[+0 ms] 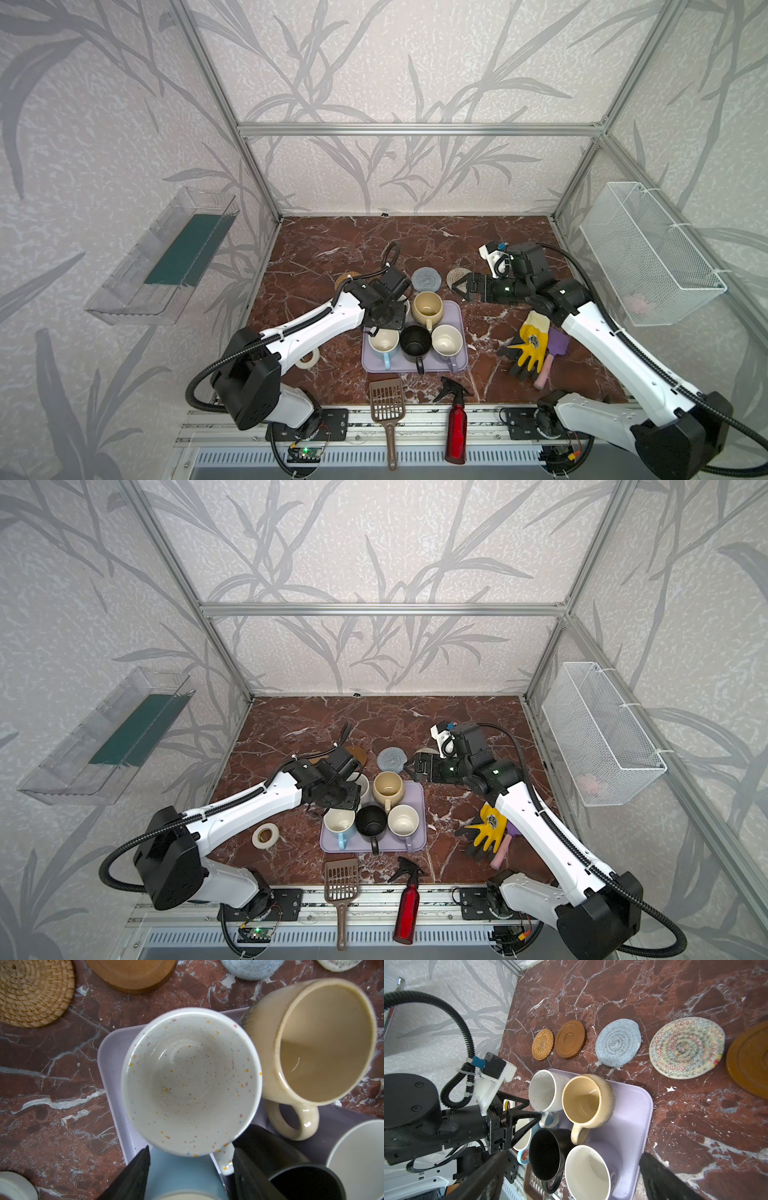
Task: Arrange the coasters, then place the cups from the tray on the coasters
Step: 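Lower the left gripper into the white speckled mug and grasp it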
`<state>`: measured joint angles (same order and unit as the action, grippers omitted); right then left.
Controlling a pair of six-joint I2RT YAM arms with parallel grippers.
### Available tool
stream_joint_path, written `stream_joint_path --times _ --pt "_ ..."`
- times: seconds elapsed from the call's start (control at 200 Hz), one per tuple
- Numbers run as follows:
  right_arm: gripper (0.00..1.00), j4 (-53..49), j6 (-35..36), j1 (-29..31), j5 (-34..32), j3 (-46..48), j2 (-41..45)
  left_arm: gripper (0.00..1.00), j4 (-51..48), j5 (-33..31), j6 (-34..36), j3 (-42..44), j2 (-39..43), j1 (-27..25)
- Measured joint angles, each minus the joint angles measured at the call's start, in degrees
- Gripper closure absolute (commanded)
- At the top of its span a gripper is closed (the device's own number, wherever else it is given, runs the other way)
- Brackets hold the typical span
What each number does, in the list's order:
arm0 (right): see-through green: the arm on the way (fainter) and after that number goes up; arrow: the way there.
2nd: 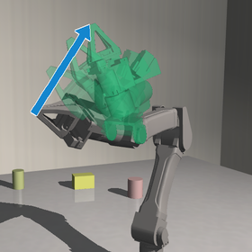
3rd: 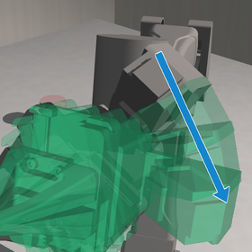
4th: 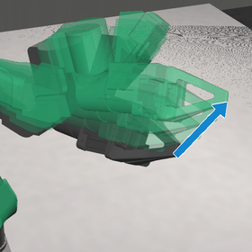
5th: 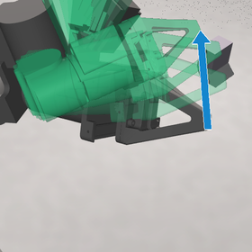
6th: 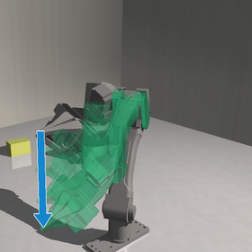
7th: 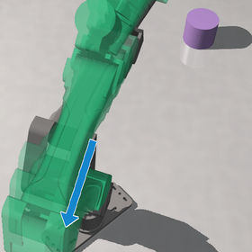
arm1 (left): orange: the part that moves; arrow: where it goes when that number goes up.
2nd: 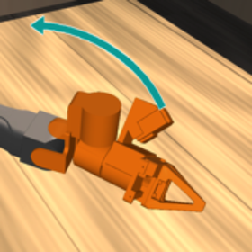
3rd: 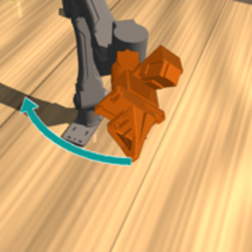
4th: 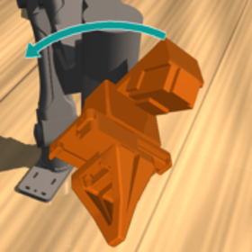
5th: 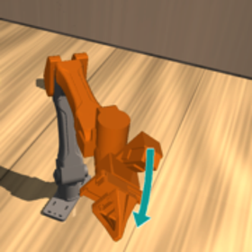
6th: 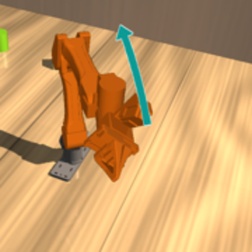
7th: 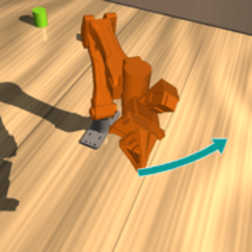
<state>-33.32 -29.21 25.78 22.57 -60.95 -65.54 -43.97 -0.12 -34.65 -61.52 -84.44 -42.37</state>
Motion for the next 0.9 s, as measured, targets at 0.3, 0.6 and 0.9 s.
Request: stream_joint_path --times 0.3,0.6,0.9 --pt "0.01 0.6 -0.4 0.0 0.0 1.0 0.0 0.45 1.2 0.0 0.1 0.0 -1.3 -0.4" --pt "0.01 0.9 -0.9 0.0 0.2 1.0 0.0 0.46 2.0 -0.6 0.2 0.0 -3.8 -0.4" --pt "0.01 0.9 -0.7 0.0 0.2 1.0 0.0 0.51 2.0 -1.3 1.2 0.0 -5.8 -0.4"
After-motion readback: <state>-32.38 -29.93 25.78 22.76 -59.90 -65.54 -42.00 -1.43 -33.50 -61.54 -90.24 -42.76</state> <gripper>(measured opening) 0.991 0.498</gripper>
